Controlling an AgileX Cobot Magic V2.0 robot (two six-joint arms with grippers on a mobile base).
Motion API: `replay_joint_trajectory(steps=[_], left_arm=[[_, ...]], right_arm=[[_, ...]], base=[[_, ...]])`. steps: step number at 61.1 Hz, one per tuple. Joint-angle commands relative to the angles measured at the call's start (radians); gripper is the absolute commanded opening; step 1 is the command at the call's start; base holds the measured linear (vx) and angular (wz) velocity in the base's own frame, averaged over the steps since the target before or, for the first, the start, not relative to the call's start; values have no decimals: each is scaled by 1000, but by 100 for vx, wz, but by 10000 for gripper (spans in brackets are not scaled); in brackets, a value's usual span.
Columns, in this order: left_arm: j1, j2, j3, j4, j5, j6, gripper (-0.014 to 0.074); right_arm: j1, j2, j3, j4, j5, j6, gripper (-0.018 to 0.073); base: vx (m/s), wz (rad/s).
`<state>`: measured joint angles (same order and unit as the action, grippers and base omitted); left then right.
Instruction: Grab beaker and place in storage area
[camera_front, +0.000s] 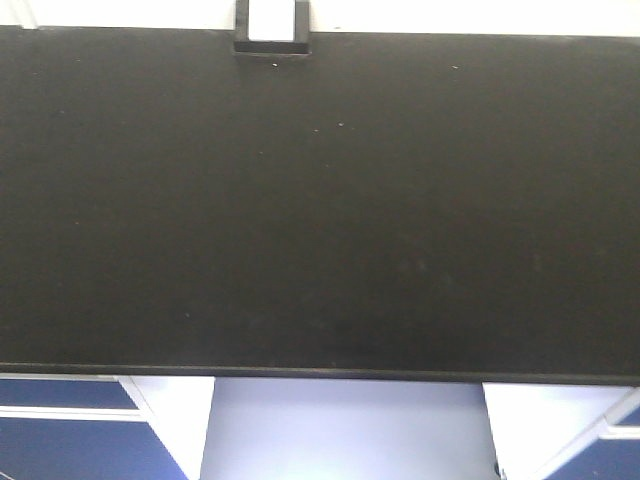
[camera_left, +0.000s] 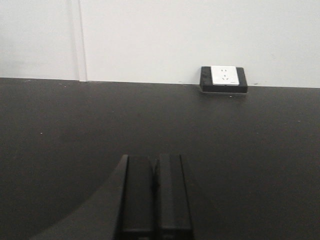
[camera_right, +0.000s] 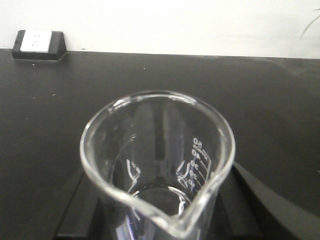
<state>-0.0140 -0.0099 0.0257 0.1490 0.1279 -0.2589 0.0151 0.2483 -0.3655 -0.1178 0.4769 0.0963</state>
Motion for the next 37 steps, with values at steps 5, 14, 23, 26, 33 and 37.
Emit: replay_joint_trajectory(steps=[5, 14, 23, 26, 33, 37], left_arm=[[-8, -17, 22, -6, -80, -6, -8], [-8, -17, 22, -6, -80, -6, -8], [-8, -17, 22, -6, -80, -6, -8], [-8, -17, 22, -6, -80, -6, -8], [-8, -17, 22, -6, -80, -6, -8], [-8, -17, 22, -6, -80, -6, -8]], right_arm=[[-2, 8, -27, -10, -84, -7, 0], [-2, 8, -27, -10, -84, -7, 0], [-2, 8, -27, -10, -84, -7, 0], [-2, 8, -27, -10, -84, -7, 0], [-2, 8, -27, -10, -84, -7, 0], [-2, 8, -27, -10, -84, -7, 0]], base=[[10, 14], [5, 8], [1, 3], [0, 0], [0, 0], [0, 0]])
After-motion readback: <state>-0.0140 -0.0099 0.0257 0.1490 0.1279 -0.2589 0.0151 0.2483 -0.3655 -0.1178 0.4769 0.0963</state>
